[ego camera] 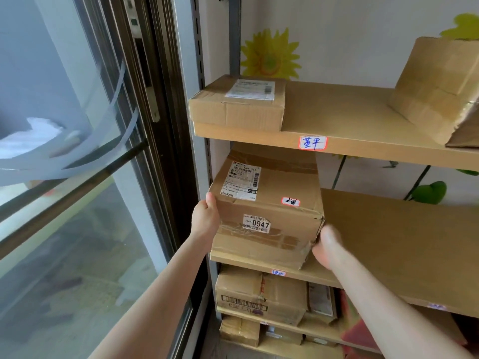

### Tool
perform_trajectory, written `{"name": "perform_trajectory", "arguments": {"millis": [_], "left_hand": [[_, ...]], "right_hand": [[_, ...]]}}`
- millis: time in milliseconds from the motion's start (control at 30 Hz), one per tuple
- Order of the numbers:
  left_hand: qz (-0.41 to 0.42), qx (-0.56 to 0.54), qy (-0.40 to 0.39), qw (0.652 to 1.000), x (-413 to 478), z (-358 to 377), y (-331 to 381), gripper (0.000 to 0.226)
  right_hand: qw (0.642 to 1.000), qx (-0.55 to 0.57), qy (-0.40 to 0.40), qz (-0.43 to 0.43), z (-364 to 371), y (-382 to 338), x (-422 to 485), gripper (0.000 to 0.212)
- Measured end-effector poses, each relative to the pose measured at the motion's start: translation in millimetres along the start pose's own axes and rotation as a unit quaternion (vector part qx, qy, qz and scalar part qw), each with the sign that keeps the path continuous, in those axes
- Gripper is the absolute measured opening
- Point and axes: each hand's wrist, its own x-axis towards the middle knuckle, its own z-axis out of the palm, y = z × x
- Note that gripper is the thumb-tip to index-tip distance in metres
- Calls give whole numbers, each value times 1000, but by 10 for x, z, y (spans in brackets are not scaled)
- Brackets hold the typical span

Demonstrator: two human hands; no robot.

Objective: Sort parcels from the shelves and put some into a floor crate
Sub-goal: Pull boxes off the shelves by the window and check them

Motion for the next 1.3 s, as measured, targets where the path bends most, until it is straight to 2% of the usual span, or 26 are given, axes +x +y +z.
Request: {"name": "perform_trajectory", "arguments": {"millis": [333, 433, 533, 600, 667, 800, 867, 933, 1000, 1067, 1200, 1300], "left_hand": [[59, 63, 15, 996, 8, -63, -69, 46], [53, 4, 25, 998, 14, -83, -181, 43], [12, -101, 86, 991, -55, -79, -585, 38], [-35, -115, 125, 985, -155, -34, -1021, 37], [-75, -66, 121, 988, -249, 54, -1473, 35], [-139, 110, 13, 984, -235, 307, -2291, 36], [-157, 181, -15, 971, -121, 392, -2614, 34], [-162, 205, -10, 965, 64, 441, -2892, 27], [-151, 222, 3, 963, 234, 480, -3110, 45], [-134, 201, -4, 970, 348, 532, -3269, 41], [-102, 166, 28, 980, 375, 585, -3461, 25], [-72, 161, 22, 984, 279, 533, -3494, 27]], "right_hand": [[1000, 16, 18, -16, 26, 66, 43, 31], [998, 55, 35, -26, 8, 94, 32, 29], [988, 138, 27, -63, -134, 342, 50, 22], [984, 155, 13, -92, -295, 694, 74, 17], [987, 116, 27, -105, -479, 1113, 101, 14], [992, -23, 52, -114, -769, 1880, 297, 20], [986, -86, 98, -102, -898, 2182, 601, 18], [976, -138, 143, -94, -989, 2364, 956, 16], [970, -179, 143, -81, -1051, 2473, 1283, 33], [970, -209, 118, -43, -1086, 2584, 1521, 46], [983, -156, 101, 8, -1115, 2796, 1719, 44], [991, -89, 97, 23, -1156, 2824, 1670, 24]]}}
